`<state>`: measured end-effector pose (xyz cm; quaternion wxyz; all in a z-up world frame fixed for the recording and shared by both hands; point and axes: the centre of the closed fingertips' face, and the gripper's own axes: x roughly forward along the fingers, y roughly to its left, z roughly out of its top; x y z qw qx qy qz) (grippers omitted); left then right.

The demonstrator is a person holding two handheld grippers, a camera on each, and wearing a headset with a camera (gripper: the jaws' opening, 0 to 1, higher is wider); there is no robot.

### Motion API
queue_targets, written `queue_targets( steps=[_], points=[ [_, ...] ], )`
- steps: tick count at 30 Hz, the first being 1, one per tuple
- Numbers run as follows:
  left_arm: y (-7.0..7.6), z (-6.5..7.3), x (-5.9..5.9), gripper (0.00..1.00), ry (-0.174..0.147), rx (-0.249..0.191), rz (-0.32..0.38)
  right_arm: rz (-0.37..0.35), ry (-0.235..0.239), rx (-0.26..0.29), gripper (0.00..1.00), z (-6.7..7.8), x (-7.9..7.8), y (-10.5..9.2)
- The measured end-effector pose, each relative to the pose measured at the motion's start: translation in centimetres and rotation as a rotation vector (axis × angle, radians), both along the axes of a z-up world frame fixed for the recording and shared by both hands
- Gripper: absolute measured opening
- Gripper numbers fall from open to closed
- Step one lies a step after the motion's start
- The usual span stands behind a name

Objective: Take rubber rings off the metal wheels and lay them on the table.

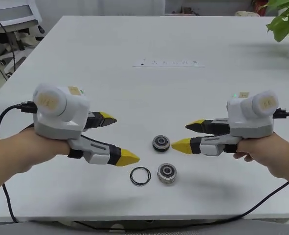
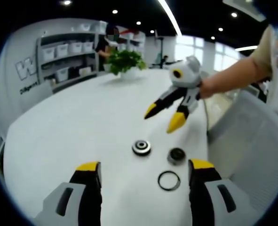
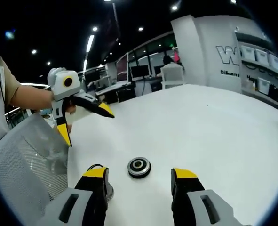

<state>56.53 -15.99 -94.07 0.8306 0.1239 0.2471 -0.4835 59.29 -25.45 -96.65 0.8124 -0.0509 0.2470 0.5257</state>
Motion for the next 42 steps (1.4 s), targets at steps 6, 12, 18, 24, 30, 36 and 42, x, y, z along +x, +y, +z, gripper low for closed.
queue_targets(
  steps=[6,12,18,24,30,36,42],
  points=[
    [-1.0,-0.5,0.8,0.75,0.005,-0.003,-0.002,0.013,0.002,-0.018,0.52,-0.7,0.3,-0.2],
    [-1.8,-0.9,1.7,0.74,0.005,0.000,-0.013,0.023,-0.002,-0.025,0.52,-1.4,0.9,-0.3],
    [-2.3,-1.4,2.5,0.70,0.009,0.000,-0.019,0.030,0.000,-0.024,0.51,-1.9,1.1,-0.3],
    [-2.7,-2.1,3.1,0.64,0.016,-0.002,-0.019,0.049,-0.003,-0.014,0.49,-2.3,1.3,0.0],
    [-3.5,-2.6,3.3,0.58,0.022,-0.010,-0.029,0.064,-0.005,-0.019,0.48,-2.7,1.6,0.4],
    [-4.3,-3.3,3.5,0.54,0.035,-0.022,-0.028,0.075,-0.007,-0.017,0.47,-2.7,1.8,0.9],
    [-4.7,-3.6,4.0,0.42,0.024,-0.019,-0.034,0.089,-0.004,-0.027,0.46,-3.1,1.7,1.0]
  ],
)
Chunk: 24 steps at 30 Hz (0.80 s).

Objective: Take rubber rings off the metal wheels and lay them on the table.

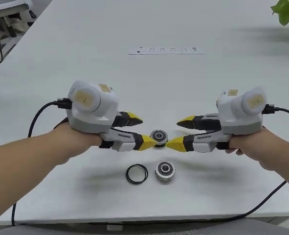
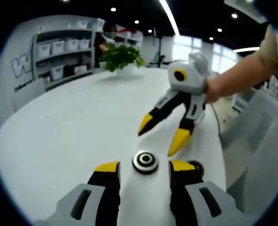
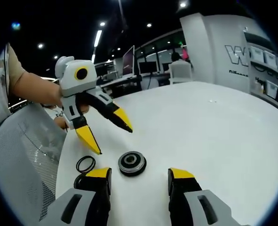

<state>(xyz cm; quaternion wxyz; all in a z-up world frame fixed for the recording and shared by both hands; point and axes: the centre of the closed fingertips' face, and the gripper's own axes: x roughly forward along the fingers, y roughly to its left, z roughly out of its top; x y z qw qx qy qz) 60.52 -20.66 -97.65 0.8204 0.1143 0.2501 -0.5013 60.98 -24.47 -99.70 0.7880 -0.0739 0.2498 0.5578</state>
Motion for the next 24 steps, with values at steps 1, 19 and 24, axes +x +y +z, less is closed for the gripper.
queue_targets(
  steps=[1,19,24],
  points=[
    [-0.2,-0.1,0.0,0.42,0.005,-0.004,-0.002,0.002,0.001,-0.004,0.46,-0.2,0.0,0.0],
    [-1.9,-1.7,0.2,0.26,0.027,0.020,-0.036,-0.007,0.010,0.002,0.45,-0.6,0.1,-0.3],
    [-2.1,-2.0,0.6,0.23,0.021,0.032,-0.033,-0.010,0.012,0.003,0.45,-0.7,0.0,-0.4]
  ],
)
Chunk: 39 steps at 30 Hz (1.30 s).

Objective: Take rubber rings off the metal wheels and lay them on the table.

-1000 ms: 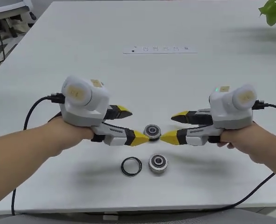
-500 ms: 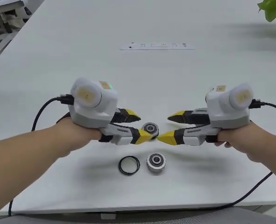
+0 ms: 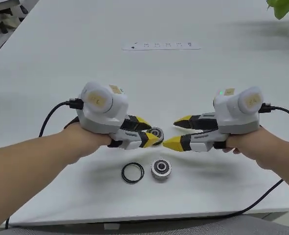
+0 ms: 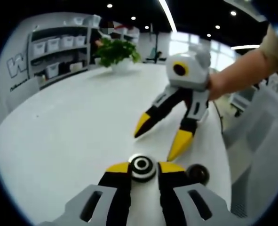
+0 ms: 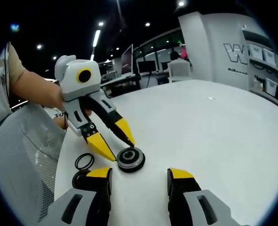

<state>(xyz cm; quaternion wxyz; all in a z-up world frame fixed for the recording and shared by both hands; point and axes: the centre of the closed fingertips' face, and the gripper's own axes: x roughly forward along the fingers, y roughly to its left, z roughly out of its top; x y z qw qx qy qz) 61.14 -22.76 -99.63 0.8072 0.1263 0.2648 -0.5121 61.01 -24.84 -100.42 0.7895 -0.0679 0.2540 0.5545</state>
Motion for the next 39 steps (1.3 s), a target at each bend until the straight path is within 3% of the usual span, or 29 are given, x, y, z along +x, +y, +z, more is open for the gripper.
queue_targets(
  steps=[4,8,28,39],
  points=[
    [-0.2,-0.3,0.0,0.21,-0.007,0.023,-0.007,-0.003,0.002,0.002,0.44,-0.1,0.0,-0.1],
    [-0.2,-0.5,0.2,0.18,-0.044,0.050,-0.021,-0.003,0.000,0.003,0.44,-0.1,0.1,-0.2],
    [-0.1,-0.5,0.0,0.14,-0.051,0.039,0.026,0.029,-0.031,0.008,0.38,-0.6,-0.3,2.0],
    [-0.3,-0.2,-0.3,0.14,-0.052,0.038,0.036,0.051,-0.080,-0.022,0.31,-0.8,-0.3,3.2]
  ],
)
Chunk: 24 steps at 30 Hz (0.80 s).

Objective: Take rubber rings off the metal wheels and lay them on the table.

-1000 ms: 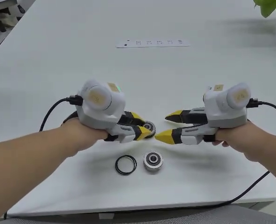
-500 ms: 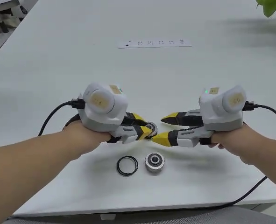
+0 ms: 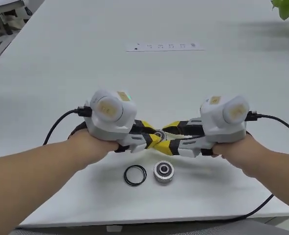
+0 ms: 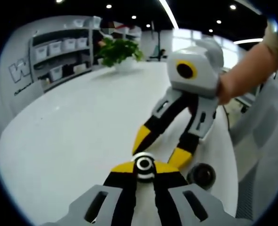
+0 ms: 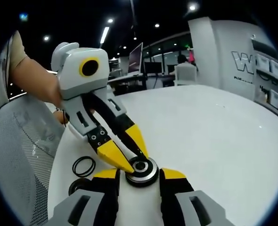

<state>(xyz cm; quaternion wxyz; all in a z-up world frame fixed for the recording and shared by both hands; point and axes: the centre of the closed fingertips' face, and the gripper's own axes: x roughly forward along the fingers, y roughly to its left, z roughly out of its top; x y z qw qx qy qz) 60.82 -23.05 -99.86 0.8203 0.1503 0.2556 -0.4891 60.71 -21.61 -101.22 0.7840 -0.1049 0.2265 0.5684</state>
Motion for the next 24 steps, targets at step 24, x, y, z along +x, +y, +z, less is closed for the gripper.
queue_targets(
  steps=[24],
  points=[
    [0.1,0.0,0.2,0.14,0.000,-0.006,0.011,-0.020,-0.034,-0.042,0.19,-0.2,-0.3,-1.4]
  ],
)
